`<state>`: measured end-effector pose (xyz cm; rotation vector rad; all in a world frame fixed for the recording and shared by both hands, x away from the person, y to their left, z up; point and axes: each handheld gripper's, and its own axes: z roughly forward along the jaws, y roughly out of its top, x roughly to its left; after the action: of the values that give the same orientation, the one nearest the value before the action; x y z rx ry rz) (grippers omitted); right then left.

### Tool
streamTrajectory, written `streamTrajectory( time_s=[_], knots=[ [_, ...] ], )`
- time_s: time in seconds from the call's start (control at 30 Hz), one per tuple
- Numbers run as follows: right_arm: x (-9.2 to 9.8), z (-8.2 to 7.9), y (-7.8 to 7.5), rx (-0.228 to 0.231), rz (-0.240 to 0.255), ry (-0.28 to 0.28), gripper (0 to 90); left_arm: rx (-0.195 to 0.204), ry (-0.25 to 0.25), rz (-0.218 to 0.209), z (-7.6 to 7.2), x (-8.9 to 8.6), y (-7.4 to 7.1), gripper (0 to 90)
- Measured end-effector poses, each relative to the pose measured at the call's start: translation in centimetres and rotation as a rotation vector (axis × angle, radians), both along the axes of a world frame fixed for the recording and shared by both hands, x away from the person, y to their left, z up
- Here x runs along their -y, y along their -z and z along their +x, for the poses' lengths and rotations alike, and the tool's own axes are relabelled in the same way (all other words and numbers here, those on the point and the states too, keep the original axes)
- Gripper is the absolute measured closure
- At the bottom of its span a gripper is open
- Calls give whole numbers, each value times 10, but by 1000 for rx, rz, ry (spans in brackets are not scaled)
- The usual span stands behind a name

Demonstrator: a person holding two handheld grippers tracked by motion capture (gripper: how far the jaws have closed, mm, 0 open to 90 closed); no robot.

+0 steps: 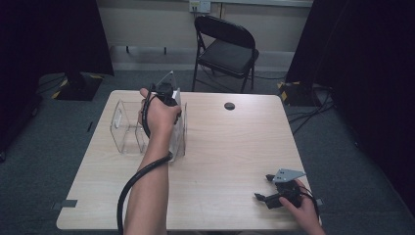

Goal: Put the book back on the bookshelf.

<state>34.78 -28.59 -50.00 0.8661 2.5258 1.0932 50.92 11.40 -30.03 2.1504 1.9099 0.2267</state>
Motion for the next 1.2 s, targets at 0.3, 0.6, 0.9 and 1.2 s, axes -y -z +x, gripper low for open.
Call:
streamTrajectory(
  time_s=[0.3,0.6,0.9,1.2],
  knots=[
    [0,0,0,4,-1,-2,121,3,-7,-1,4,3,5,530],
    [0,0,0,2,0,-1,121,7,-26,-2,8,1,11,530],
    [0,0,0,3,-1,-2,121,9,-26,-8,11,3,10,530],
    [0,0,0,3,0,-1,121,24,-37,9,17,6,11,530]
  ],
)
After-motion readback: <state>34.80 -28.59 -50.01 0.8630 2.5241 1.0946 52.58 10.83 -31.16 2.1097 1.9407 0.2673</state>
